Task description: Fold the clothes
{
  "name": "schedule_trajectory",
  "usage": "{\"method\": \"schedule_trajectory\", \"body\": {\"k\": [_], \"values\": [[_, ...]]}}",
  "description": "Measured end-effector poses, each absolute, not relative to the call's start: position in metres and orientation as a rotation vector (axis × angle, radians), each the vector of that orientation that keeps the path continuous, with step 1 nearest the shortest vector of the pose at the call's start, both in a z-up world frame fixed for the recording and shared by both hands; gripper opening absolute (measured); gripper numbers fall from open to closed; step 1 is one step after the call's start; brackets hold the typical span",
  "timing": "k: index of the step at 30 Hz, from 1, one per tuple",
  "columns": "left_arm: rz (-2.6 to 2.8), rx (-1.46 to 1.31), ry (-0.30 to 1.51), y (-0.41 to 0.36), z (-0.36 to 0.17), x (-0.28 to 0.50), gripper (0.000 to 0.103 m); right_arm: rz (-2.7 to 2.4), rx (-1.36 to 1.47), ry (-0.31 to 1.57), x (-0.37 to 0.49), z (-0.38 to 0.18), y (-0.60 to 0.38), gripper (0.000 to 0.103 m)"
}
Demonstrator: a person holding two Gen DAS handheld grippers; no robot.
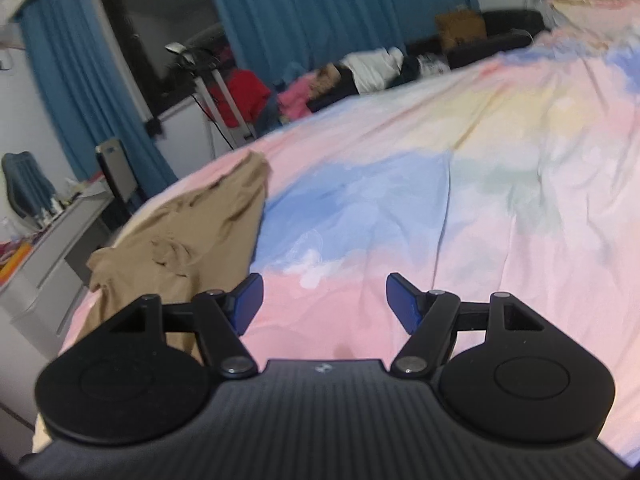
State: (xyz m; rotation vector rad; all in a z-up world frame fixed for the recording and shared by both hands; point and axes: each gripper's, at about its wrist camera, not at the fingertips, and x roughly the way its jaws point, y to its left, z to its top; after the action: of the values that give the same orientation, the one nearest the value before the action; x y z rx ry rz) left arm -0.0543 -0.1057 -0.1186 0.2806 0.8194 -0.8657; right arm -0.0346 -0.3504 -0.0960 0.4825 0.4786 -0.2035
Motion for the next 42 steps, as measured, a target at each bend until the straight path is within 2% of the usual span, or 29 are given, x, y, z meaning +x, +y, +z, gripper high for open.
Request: {"method": "schedule_trajectory", "body": {"k": [4,6,8,9,10,11,12,18,24,29,32,34,35,37,40,42], "values": [[-0.902,0.359,0.812,-0.122,-0.135,-0.066,0.055,-0.205,0.594,0.461,-0.039,-0.102,-0.366,0.072],[-0.885,0.396,0.802,-0.13,-0.146,-0.068,0.054,-0.212,0.601,0.483,-0.033,-0.106,-0.366,0.072],[-0.848,0.419,0.787,-0.131,-0.15,-0.067,0.044,-0.216,0.579,0.501,-0.028,-0.109,-0.362,0.072],[-0.829,0.414,0.781,-0.129,-0.15,-0.066,0.031,-0.214,0.567,0.509,-0.025,-0.111,-0.36,0.072],[-0.814,0.381,0.778,-0.123,-0.146,-0.064,0.013,-0.212,0.557,0.515,-0.023,-0.112,-0.358,0.072],[-0.799,0.349,0.774,-0.117,-0.143,-0.061,0.005,-0.211,0.551,0.521,-0.022,-0.112,-0.356,0.072],[-0.783,0.316,0.77,-0.112,-0.139,-0.059,0.002,-0.212,0.549,0.524,-0.021,-0.113,-0.356,0.072],[-0.662,-0.035,0.774,-0.044,-0.099,-0.042,0.001,-0.224,0.571,0.521,-0.024,-0.115,-0.358,0.072],[-0.428,-0.389,0.996,0.041,-0.104,-0.018,0.001,-0.22,0.57,0.531,-0.021,-0.117,-0.356,0.072],[-0.316,-0.326,1.137,0.053,-0.12,-0.013,0.001,-0.209,0.547,0.548,-0.018,-0.118,-0.35,0.072],[-0.309,-0.266,1.167,0.049,-0.12,-0.012,0.005,-0.198,0.541,0.563,-0.016,-0.119,-0.348,0.072],[-0.328,-0.238,1.151,0.046,-0.114,-0.014,0.018,-0.191,0.531,0.572,-0.015,-0.12,-0.345,0.072],[-0.336,-0.234,1.137,0.045,-0.111,-0.015,0.021,-0.188,0.523,0.574,-0.014,-0.12,-0.342,0.072],[-0.356,-0.234,1.102,0.043,-0.107,-0.017,0.042,-0.181,0.509,0.58,-0.012,-0.121,-0.338,0.072],[-0.367,-0.193,1.034,0.03,-0.096,-0.001,0.059,-0.17,0.49,0.602,-0.006,-0.124,-0.332,0.072],[-0.368,-0.181,1.018,0.015,-0.094,0.021,0.065,-0.165,0.475,0.613,-0.003,-0.125,-0.328,0.072]]}}
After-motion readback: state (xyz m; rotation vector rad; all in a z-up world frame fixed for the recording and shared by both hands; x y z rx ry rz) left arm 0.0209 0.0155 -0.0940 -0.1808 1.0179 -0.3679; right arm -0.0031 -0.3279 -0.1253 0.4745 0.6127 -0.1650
